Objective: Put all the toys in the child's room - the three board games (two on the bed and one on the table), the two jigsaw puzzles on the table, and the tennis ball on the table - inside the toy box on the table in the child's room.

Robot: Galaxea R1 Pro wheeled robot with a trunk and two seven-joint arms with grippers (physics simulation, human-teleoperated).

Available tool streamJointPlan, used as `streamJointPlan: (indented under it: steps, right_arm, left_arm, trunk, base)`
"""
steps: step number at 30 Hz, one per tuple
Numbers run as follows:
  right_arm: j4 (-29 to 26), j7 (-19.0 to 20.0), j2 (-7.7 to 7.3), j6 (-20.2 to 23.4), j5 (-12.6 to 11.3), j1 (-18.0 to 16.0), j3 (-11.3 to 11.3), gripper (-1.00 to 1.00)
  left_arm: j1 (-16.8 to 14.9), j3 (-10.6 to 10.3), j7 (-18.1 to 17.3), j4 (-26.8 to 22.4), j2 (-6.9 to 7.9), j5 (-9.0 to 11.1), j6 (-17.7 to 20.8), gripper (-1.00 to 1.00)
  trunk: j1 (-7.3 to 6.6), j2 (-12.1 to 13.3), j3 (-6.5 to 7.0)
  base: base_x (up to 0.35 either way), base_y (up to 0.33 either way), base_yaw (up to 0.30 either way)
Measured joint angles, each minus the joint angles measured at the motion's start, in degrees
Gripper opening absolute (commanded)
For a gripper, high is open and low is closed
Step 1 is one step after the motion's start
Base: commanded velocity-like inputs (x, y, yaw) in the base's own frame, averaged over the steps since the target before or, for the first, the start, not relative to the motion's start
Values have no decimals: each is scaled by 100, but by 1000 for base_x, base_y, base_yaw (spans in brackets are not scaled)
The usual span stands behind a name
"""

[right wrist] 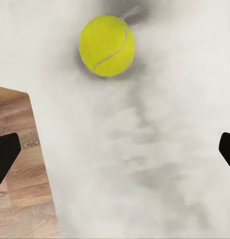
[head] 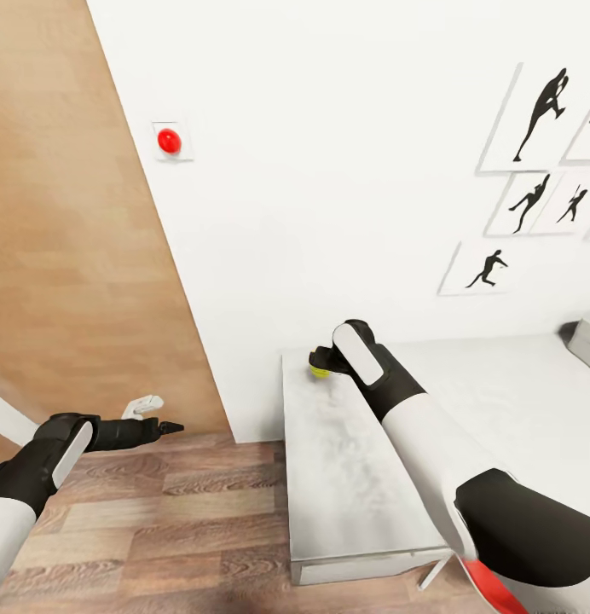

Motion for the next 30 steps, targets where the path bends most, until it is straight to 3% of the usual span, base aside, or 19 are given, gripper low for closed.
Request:
streamJointPlan:
  steps: [10,30]
  right_arm:
    - [26,-1,22,27,-14,-453,-17,100]
    - [60,0,12,10,-15,-502,-22,100]
  left_arm:
    - [0,-2,2,-2,0,0,0,100]
    - [0,-1,-7,-1,0,-2,0,100]
  trunk:
    - [1,0,-93]
    - [1,0,-281]
  base:
    - [9,0,0]
    - [0,0,0]
